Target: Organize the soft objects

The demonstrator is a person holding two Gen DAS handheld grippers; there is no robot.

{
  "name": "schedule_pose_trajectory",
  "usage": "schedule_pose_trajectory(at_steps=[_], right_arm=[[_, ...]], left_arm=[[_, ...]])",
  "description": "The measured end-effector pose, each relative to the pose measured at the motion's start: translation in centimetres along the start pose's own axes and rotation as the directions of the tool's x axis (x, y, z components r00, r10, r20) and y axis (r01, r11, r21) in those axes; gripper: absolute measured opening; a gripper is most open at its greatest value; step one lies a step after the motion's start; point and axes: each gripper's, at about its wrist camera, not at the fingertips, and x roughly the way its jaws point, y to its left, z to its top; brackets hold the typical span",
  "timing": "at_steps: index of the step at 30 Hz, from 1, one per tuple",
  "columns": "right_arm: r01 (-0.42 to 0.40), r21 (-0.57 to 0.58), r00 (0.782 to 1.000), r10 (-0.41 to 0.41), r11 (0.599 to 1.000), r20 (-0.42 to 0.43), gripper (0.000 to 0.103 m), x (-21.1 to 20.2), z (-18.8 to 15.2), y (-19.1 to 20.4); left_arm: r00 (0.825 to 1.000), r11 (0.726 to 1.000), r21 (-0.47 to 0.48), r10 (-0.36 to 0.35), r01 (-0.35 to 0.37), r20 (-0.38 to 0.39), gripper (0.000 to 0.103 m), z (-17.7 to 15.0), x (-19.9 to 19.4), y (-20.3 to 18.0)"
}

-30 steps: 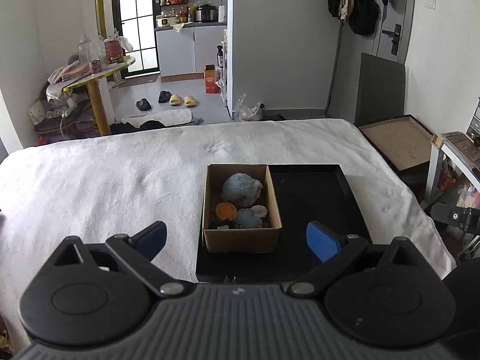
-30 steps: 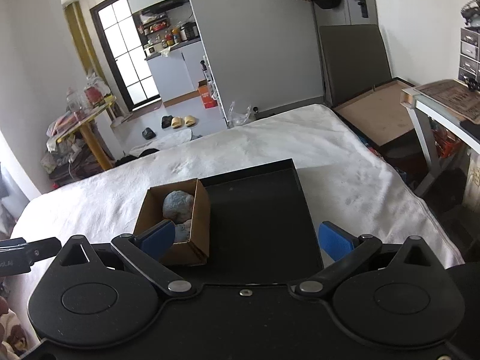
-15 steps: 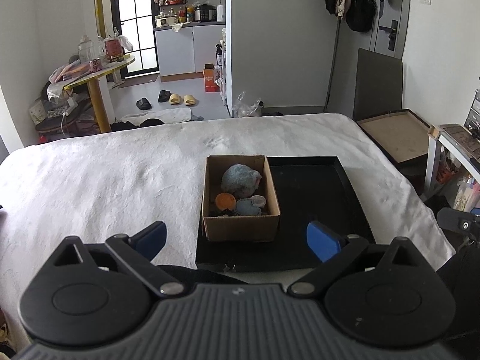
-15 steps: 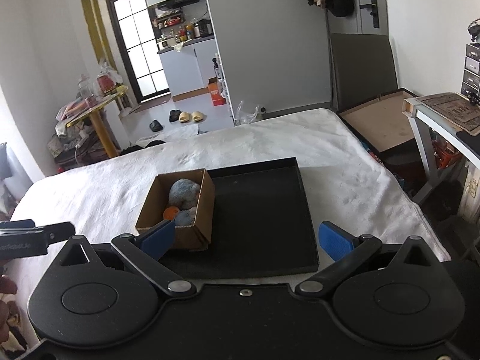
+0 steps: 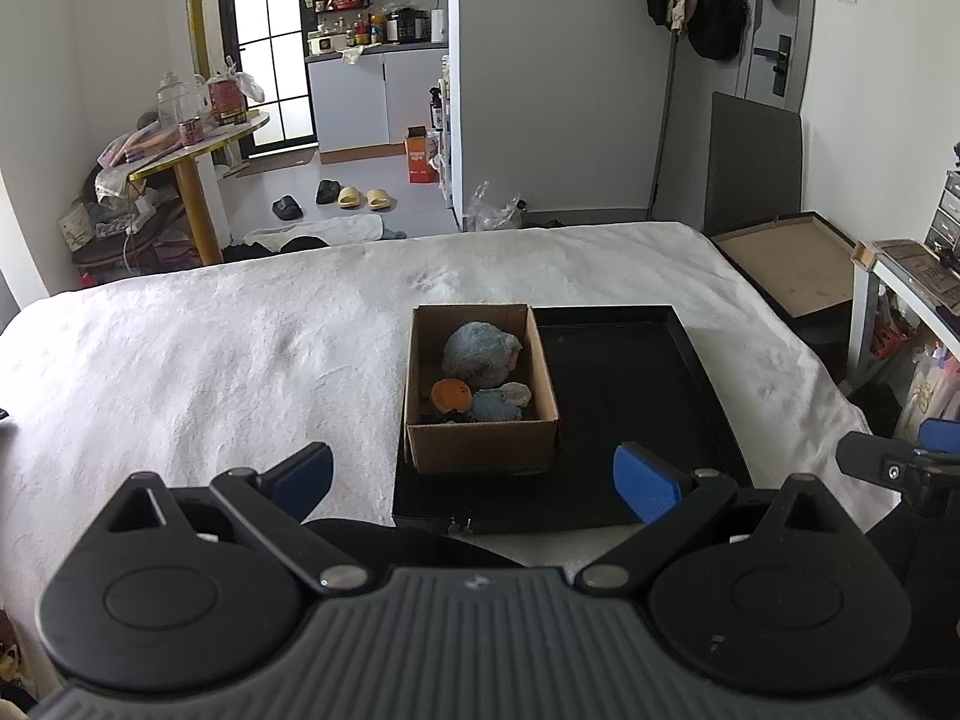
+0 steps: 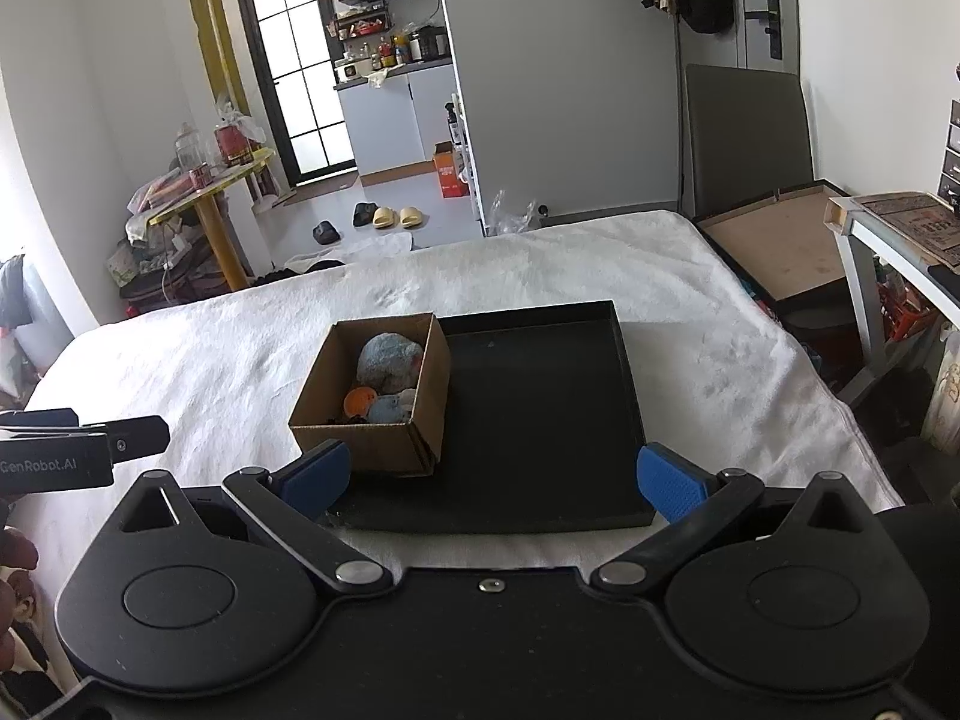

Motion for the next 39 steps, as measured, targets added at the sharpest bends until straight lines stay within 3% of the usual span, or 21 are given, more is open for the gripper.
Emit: schedule_pose_trajectory(at_steps=[39], right_arm=[[-0.022,-0.020,1.000,0.022,1.000,-0.006,0.103,-0.3,-0.1,0.7]], left_arm=[[0.999,0.999,0.010,-0.042,0.042,-0.023,0.099,-0.3,0.2,-0.9]])
